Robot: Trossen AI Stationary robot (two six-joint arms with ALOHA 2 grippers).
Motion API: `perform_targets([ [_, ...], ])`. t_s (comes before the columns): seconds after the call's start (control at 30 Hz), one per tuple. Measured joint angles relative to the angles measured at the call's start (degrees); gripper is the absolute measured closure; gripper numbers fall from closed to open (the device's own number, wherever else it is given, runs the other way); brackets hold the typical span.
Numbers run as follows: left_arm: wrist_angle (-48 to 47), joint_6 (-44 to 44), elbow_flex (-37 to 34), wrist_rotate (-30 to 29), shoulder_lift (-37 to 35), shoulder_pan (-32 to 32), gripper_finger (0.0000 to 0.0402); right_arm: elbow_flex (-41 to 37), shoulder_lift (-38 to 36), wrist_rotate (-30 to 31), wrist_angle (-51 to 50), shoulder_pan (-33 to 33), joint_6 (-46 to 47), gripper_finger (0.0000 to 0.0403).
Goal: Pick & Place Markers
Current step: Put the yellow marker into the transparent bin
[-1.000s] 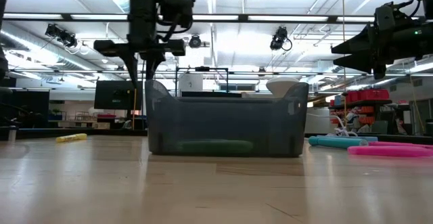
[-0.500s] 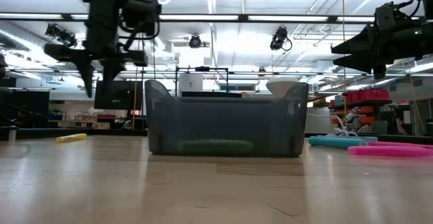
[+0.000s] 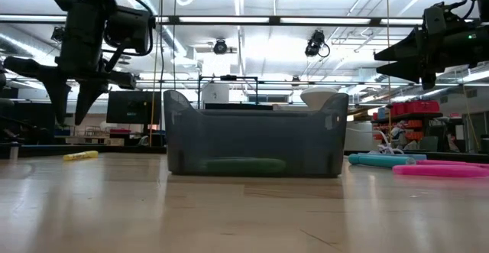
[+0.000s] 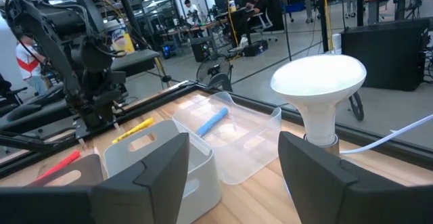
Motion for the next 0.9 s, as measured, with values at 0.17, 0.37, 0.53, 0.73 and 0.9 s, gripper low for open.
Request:
perform_targets([
  [0.17,0.9,0.2,-0.4,0.0,-0.2,0.6,0.0284,0.0,0.0,0.0,0.0,0.0,0.0,0.0172],
  [0.37,3.3,0.4,-0.4,-1.5,-0.1,1.4,0.0284,0.0,0.0,0.0,0.0,0.0,0.0,0.0172],
  [0.53,7.4,0.3,-3.2,-1.1,-0.1,1.5,0.0284,0.0,0.0,0.0,0.0,0.0,0.0,0.0172],
  [0.73,10.7,0.1,-6.4,-0.6,-0.1,1.5,0.0284,0.0,0.0,0.0,0.0,0.0,0.0,0.0172],
  [0.9,11.8,0.1,-8.4,-1.4,-0.1,1.5,0.0284,0.0,0.0,0.0,0.0,0.0,0.0,0.0172],
])
